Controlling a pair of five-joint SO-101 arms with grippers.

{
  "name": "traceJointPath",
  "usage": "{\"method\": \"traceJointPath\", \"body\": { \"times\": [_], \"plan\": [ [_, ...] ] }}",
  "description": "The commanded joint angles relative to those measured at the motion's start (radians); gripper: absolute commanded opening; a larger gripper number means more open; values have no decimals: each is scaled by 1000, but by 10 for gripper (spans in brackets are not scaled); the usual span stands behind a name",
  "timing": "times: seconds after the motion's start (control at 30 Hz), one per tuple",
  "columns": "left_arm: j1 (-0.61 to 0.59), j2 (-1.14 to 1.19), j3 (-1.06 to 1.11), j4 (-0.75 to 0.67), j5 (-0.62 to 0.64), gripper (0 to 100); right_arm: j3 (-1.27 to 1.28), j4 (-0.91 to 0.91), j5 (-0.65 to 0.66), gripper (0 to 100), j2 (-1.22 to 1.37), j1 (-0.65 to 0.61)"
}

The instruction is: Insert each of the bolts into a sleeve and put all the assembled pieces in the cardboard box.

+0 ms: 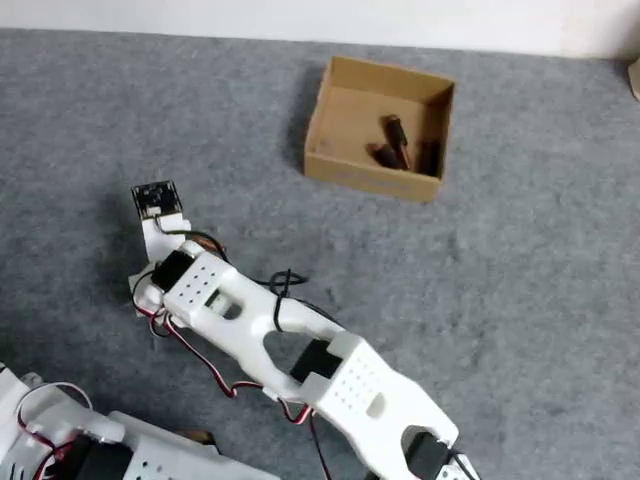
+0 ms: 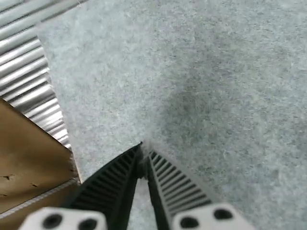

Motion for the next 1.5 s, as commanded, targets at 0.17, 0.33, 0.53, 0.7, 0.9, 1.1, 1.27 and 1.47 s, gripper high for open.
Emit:
{"method": "traceJointPath", "body": {
  "times": [0.17,0.33,0.53,0.7,0.9,1.1,1.27,1.47],
  "plan": [
    [-16,-2,-1,-3,-2,7,-8,-12,-15,120,44,5],
    [-16,-2,1,-3,-2,7,-5,-5,-15,17,44,5],
    [-16,-2,2,-3,-2,7,-88,151,-12,5,15,27],
    [-16,-2,12,-3,-2,7,-194,274,-9,5,-33,70],
    [-16,-2,12,-3,-2,7,-275,426,-8,5,-82,143],
    [-16,-2,12,-3,-2,7,-452,604,21,5,-200,309],
    [-16,-2,12,-3,-2,7,-647,690,186,5,-286,438],
    [-16,-2,15,-3,-2,7,-768,789,298,5,-305,538]
  ]
}}
